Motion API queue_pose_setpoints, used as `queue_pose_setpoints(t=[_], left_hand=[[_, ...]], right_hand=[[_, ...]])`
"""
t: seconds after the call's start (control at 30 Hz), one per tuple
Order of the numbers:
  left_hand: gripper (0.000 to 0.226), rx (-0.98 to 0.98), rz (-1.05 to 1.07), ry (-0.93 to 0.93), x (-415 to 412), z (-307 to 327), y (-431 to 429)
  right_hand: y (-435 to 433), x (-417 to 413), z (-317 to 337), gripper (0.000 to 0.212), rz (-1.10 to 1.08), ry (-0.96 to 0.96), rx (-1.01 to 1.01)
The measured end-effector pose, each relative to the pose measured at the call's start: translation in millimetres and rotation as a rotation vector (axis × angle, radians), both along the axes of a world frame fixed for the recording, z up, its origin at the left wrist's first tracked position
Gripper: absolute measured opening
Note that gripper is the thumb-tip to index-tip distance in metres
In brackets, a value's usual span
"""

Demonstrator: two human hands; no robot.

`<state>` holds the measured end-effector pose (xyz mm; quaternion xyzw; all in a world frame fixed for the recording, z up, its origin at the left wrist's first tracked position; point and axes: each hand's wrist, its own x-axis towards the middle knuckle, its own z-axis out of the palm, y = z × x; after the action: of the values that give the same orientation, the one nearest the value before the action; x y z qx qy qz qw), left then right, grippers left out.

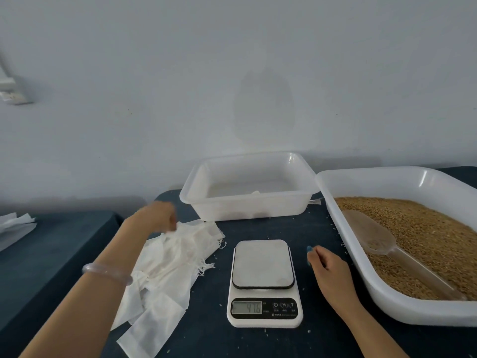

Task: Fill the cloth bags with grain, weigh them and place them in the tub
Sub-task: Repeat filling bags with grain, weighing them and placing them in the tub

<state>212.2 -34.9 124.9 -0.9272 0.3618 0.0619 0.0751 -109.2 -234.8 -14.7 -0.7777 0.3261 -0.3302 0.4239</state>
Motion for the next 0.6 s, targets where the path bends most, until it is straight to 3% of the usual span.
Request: queue_pose_setpoints(t=[0.03, 0.07, 0.13, 0.17, 0.33, 0.6], left_hand=[[0.01, 0.195, 0.03, 0.074, -5.6, -3.3, 7.7], [0.032, 0.314, 0.049, 0.116, -9.5, -8.8, 13.1], [0.064, 0.38, 0.065, 0.106, -15.5, -22.0, 21.8], [0.068, 0.384, 0.06, 0.072, -19.6, -27.3, 25.1], [0.031, 0.377, 0.056, -0.018, -29.2, -44.0, 33.6], [0.032, 0.004, 0.222, -0.186, -40.0, -44.0, 36.8]], right_hand=[[-0.1, 0.0, 0.1, 0.038, -0.001, 0.002, -0.003], [-0.4, -0.1, 0.3, 0.038, -0.003, 0.004, -0.007], [-0.5, -0.3, 0.2, 0.038, -0.003, 0.001, -0.014], [-0.4, -0.3, 0.2, 0.038, -0.001, 0.0, -0.018], [-0.1, -1.7, -0.4, 0.037, 0.005, -0.007, -0.026], [0.9, -1.9, 1.1, 0.035, 0.018, -0.005, -0.015]])
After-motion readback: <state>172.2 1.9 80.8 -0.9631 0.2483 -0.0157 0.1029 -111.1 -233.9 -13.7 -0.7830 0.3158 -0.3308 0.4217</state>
